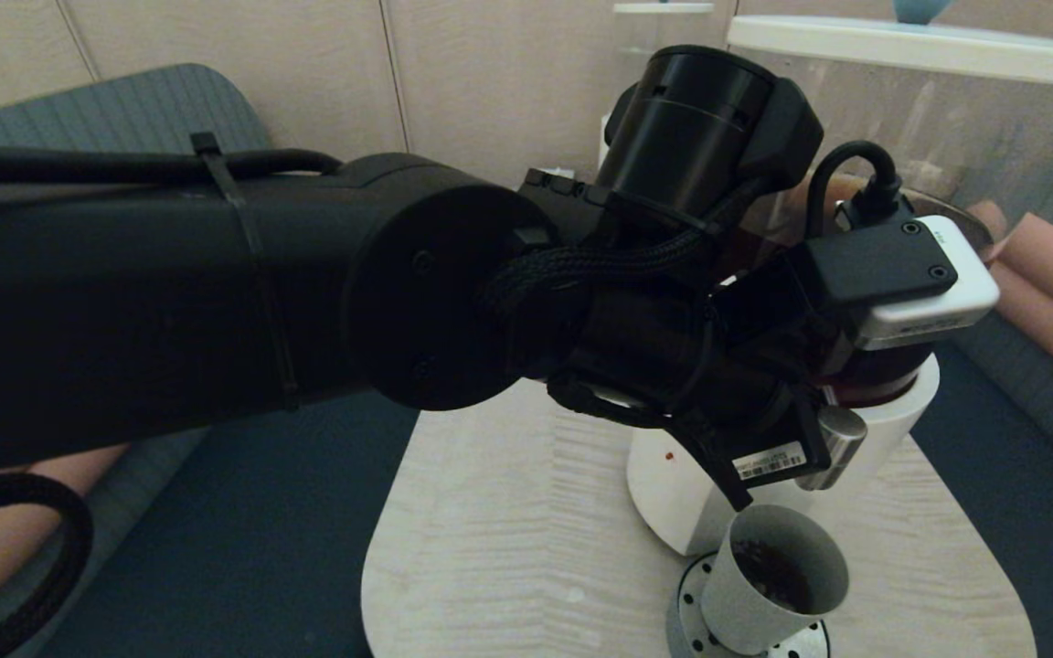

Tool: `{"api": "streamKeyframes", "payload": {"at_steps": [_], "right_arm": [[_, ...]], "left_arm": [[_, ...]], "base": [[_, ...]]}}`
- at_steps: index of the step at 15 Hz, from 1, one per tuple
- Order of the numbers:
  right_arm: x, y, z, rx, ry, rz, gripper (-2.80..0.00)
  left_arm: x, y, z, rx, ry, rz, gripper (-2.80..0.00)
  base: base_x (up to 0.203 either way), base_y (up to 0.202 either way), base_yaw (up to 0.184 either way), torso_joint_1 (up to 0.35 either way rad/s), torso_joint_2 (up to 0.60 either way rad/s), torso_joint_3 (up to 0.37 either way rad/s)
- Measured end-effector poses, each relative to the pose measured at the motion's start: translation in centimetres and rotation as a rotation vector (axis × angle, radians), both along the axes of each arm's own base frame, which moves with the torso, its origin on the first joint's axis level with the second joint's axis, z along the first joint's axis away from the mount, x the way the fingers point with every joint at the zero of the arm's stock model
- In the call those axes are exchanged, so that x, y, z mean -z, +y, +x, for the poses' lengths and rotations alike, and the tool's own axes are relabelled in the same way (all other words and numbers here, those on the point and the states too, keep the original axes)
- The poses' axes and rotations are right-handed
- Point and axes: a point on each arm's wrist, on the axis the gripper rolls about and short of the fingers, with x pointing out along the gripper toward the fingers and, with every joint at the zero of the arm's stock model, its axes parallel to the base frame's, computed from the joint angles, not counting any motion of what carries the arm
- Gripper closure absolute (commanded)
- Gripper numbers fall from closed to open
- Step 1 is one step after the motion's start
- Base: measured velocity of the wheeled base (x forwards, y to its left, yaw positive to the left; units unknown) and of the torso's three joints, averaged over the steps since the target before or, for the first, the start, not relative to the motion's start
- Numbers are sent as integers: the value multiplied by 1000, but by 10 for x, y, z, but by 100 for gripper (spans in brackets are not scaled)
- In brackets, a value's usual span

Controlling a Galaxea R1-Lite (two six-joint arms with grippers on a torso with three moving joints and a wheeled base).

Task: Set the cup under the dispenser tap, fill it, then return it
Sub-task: Turn off the faucet

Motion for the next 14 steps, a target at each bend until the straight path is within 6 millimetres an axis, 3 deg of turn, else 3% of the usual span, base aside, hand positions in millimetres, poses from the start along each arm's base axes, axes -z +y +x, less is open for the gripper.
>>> {"api": "streamKeyframes", "payload": {"at_steps": [4, 7, 11, 14], "right_arm": [[0, 0, 0, 0, 0, 0, 0], [0, 0, 0, 0, 0, 0, 0], [0, 0, 0, 0, 0, 0, 0], [0, 0, 0, 0, 0, 0, 0]], "left_arm": [[-11, 9, -2, -14, -6, -19, 0], [-29, 28, -4, -60, 22, -61, 0], [-59, 78, -3, -206, 89, -110, 0], [-92, 129, -10, -313, 156, -224, 0]], "base": [[0, 0, 0, 0, 0, 0], [0, 0, 0, 0, 0, 0], [0, 0, 0, 0, 0, 0], [0, 0, 0, 0, 0, 0]]}}
